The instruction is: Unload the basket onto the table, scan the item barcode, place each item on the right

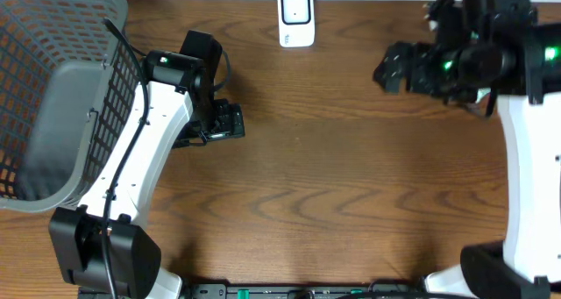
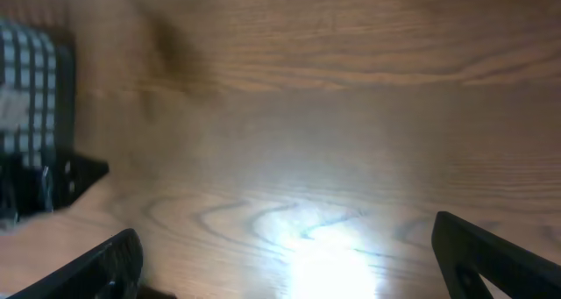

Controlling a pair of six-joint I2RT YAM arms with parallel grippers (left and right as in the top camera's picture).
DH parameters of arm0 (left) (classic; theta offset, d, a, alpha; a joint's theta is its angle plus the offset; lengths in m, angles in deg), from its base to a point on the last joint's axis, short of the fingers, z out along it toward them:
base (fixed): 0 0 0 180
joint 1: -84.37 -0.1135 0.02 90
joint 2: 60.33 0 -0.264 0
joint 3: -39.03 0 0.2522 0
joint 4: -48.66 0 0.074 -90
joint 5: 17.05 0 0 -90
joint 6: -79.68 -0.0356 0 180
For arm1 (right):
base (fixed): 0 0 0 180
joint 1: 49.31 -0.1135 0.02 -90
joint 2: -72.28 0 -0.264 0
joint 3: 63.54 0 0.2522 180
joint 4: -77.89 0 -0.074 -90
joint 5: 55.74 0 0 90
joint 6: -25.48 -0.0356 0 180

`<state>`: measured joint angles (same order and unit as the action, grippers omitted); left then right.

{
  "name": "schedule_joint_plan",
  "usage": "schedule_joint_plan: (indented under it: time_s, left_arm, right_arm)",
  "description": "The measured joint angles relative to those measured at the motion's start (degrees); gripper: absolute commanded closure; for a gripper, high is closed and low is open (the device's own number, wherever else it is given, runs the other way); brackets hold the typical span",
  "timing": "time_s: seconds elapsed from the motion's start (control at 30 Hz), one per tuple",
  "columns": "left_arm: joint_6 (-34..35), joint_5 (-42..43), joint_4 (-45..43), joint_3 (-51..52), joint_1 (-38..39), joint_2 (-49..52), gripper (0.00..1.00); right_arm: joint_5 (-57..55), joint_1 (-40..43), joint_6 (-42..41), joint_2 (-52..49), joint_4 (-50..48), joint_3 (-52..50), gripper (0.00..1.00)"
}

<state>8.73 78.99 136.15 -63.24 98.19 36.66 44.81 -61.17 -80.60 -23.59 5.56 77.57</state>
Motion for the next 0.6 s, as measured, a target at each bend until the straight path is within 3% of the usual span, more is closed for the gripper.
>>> schedule_joint_plan:
  time_s: [0.37,0.6]
  left_arm:
    - [0.0,0.0,0.0,0.0,0.0,0.0,0.02]
    - [0.0,0.0,0.0,0.0,0.0,0.0,0.02]
  right_arm:
    - [-12.3,-17.4,-3.1,10.9,1.0,-1.3,0.01]
    - [-17.5,-21.8,-3.2,16.9,-0.7,-11.2,0.01]
